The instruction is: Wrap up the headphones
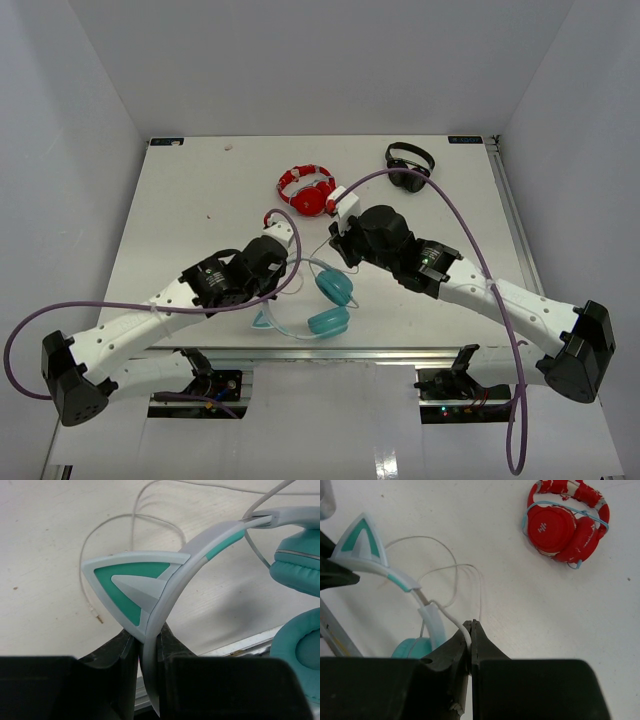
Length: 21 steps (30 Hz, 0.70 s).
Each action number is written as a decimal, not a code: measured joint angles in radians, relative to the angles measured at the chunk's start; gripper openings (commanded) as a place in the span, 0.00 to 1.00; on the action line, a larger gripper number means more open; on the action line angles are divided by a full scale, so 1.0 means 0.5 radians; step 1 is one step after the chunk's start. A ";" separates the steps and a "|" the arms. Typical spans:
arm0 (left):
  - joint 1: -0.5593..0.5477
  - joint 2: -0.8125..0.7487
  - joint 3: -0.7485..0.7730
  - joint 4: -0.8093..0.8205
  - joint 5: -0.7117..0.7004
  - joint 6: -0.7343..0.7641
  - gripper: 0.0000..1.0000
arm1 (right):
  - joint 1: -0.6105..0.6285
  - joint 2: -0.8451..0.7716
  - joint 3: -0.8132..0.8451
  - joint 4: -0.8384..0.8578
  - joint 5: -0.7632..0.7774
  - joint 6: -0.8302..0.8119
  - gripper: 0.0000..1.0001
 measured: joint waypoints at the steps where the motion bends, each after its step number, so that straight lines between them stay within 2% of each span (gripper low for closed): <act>1: 0.000 0.006 0.017 -0.018 -0.047 -0.014 0.00 | -0.001 -0.005 0.000 -0.006 -0.043 0.000 0.08; 11: -0.027 0.206 0.127 -0.180 -0.460 -0.259 0.00 | -0.015 0.028 -0.029 0.134 -0.802 0.116 0.08; 18: -0.036 0.213 0.194 -0.305 -0.636 -0.454 0.00 | -0.036 0.094 -0.099 0.394 -1.165 0.232 0.08; 21: -0.037 0.161 0.223 -0.341 -0.698 -0.541 0.00 | -0.039 0.109 -0.149 0.540 -1.286 0.282 0.12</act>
